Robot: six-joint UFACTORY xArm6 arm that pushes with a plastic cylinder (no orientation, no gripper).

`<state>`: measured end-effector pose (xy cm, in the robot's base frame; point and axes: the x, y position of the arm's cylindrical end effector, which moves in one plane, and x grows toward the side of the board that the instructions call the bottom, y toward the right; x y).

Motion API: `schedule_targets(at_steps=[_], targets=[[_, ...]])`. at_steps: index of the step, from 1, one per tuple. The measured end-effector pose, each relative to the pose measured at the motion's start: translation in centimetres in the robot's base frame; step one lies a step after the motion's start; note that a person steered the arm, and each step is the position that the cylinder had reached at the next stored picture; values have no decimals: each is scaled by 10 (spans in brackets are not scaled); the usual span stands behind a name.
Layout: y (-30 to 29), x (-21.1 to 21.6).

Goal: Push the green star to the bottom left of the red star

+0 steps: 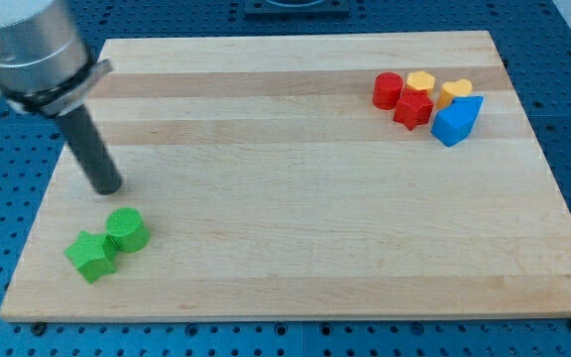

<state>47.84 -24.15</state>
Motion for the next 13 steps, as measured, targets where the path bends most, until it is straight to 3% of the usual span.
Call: schedule_targets(at_steps=[2,4,7,13], targets=[[-58,62],[-57,109],[-1,100],[99,38]])
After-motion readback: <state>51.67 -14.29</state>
